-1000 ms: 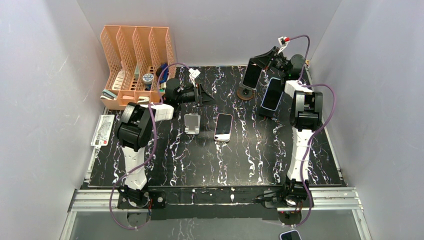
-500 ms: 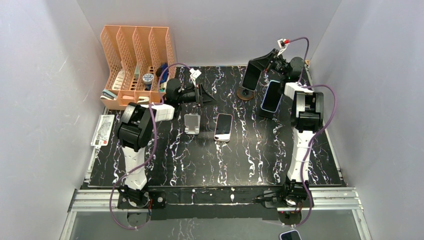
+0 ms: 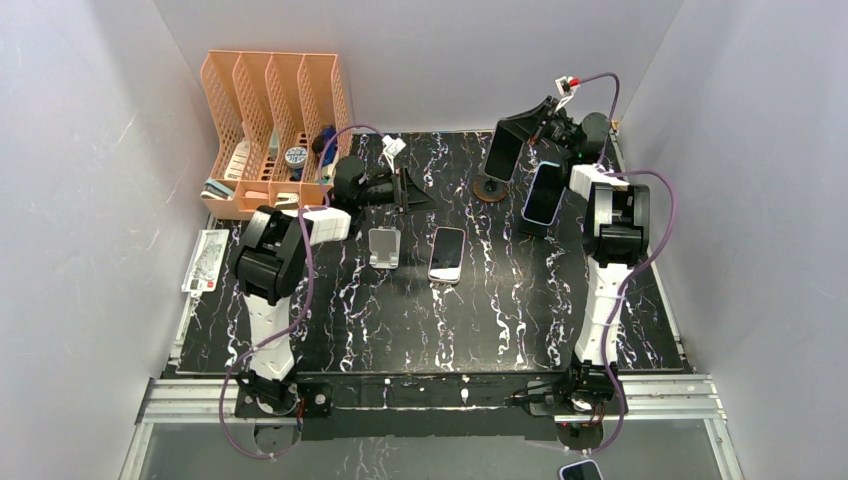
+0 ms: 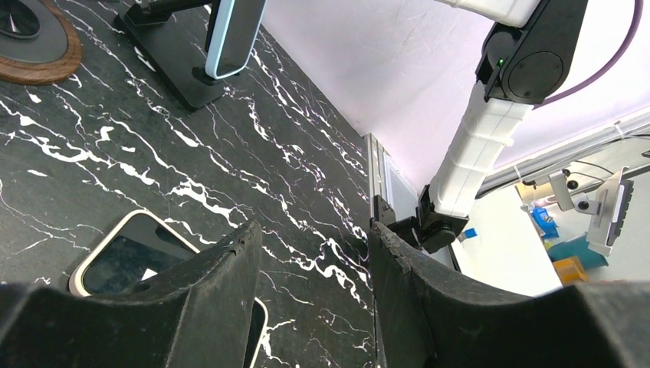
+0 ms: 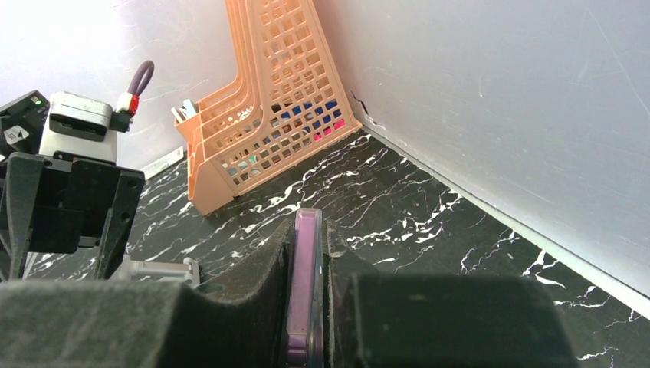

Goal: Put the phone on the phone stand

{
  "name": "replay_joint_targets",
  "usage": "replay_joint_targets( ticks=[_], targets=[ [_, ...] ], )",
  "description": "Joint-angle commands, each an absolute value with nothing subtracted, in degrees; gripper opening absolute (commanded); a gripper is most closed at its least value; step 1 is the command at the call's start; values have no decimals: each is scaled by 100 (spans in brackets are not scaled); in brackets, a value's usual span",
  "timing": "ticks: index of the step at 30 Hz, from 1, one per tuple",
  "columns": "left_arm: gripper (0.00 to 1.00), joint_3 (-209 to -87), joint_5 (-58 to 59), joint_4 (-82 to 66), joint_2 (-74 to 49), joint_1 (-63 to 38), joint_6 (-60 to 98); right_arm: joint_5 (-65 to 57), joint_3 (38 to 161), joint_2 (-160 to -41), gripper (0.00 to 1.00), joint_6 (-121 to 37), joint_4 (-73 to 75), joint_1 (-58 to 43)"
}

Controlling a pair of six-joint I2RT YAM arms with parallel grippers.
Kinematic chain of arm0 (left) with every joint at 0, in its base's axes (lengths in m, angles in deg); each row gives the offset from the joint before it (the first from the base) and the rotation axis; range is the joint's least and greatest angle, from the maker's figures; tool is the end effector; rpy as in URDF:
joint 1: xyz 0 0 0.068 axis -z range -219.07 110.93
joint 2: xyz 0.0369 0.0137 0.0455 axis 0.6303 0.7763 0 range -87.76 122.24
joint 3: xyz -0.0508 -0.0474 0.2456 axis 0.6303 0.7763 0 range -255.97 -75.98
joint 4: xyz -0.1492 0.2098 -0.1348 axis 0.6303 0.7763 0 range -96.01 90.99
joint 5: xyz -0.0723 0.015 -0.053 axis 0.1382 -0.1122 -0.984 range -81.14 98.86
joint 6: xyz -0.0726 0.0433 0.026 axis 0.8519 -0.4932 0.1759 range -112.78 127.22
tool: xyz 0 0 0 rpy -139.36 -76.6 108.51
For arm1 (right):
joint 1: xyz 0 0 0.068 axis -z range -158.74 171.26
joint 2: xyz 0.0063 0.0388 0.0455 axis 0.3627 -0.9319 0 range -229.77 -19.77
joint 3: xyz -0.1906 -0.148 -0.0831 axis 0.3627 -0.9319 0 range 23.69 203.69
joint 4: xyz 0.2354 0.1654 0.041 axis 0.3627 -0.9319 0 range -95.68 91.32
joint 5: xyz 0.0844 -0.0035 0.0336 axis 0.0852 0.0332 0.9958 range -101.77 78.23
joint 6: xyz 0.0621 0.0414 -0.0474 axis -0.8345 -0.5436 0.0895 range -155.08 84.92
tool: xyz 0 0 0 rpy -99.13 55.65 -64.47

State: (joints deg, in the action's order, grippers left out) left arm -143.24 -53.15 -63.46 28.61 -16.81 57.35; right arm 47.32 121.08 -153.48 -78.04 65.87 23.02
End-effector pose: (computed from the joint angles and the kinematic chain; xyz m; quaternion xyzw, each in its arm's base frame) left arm 0.4038 -0.2404 0.1805 0.2434 0.6377 -0.6548 0.3245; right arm 0.5502 0.0506 0.2301 -0.2215 0.5740 0.4997 0.6098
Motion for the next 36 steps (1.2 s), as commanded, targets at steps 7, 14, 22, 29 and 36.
replay_joint_targets(
  ticks=[7,14,22,29,36],
  targets=[
    [51,-15156,-5063,-6471,2961,-1665,5759,4668,12296,-14543,1,-7983,7082,2396],
    [50,-17064,-5011,-5508,4268,-1634,5616,4540,12212,-14174,1,-8192,7405,2505],
    [50,-20152,-4700,-2414,6094,-1544,4027,4290,11549,-13368,1,-8331,8008,2854],
    [58,-21319,-4474,-2405,6890,-1431,4230,4276,11211,-13009,1,-8677,8529,3067],
    [62,-21397,-4781,-3427,7123,-1214,4949,4331,11102,-12988,1,-8659,8552,3092]
  ],
)
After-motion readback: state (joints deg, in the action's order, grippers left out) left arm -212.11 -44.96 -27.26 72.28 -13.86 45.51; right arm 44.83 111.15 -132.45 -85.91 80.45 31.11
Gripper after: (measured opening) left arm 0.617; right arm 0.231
